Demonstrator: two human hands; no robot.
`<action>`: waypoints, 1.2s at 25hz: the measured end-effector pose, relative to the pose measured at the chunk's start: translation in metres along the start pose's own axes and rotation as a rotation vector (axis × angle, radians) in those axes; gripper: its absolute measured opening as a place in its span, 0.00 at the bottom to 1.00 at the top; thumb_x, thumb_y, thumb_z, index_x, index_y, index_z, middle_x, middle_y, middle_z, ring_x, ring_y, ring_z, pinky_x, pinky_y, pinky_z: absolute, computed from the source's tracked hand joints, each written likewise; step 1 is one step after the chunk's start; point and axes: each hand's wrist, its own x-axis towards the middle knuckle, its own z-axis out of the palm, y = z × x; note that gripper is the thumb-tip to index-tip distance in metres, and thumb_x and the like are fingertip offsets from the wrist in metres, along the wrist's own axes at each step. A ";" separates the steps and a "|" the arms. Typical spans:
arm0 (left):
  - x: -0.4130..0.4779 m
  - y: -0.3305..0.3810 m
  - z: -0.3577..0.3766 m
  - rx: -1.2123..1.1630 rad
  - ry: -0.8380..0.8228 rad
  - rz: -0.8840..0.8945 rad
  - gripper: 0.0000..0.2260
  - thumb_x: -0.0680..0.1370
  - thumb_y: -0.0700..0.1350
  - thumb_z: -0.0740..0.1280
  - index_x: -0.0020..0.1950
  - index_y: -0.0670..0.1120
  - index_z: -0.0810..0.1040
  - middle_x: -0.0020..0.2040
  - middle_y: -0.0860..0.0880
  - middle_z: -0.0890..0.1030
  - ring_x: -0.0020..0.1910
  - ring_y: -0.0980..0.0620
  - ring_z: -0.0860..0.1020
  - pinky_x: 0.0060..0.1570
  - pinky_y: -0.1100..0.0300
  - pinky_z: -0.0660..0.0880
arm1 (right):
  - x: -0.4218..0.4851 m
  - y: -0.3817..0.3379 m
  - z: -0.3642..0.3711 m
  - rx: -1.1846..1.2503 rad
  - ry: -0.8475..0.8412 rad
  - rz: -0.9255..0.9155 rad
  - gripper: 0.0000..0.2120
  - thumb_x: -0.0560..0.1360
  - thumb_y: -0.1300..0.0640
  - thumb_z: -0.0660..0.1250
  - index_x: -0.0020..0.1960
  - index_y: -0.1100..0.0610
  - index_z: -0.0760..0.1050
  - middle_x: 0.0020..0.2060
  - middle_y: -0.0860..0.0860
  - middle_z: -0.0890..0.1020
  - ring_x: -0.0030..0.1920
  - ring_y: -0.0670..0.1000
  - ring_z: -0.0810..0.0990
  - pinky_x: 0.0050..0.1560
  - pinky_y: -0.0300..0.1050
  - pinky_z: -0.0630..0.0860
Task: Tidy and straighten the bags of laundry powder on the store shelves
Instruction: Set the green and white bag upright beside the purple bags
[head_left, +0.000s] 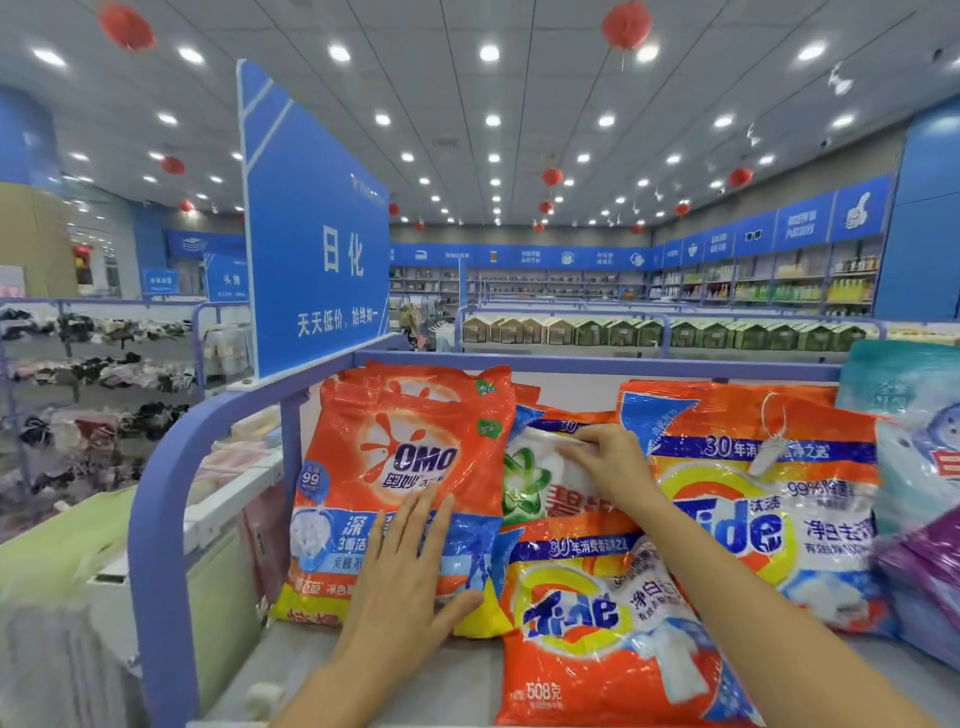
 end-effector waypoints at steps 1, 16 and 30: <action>0.000 0.000 0.001 -0.009 -0.001 -0.003 0.36 0.76 0.69 0.44 0.77 0.48 0.48 0.72 0.49 0.64 0.70 0.49 0.61 0.69 0.55 0.45 | 0.000 -0.004 -0.007 0.004 0.012 -0.012 0.13 0.73 0.56 0.69 0.30 0.51 0.75 0.26 0.45 0.74 0.30 0.44 0.71 0.30 0.33 0.65; 0.001 0.001 -0.014 -0.213 -0.162 -0.039 0.36 0.75 0.69 0.41 0.77 0.48 0.48 0.68 0.46 0.73 0.68 0.47 0.66 0.70 0.52 0.56 | -0.006 -0.094 -0.105 0.035 0.376 -0.172 0.10 0.74 0.56 0.68 0.36 0.58 0.77 0.28 0.50 0.75 0.31 0.46 0.70 0.32 0.33 0.63; 0.018 0.091 -0.110 -1.639 -0.450 -0.043 0.34 0.51 0.58 0.78 0.54 0.50 0.76 0.45 0.57 0.85 0.44 0.57 0.83 0.39 0.66 0.78 | -0.123 -0.137 -0.154 -0.013 0.362 -0.236 0.05 0.69 0.52 0.73 0.36 0.49 0.78 0.31 0.43 0.79 0.33 0.40 0.75 0.35 0.31 0.68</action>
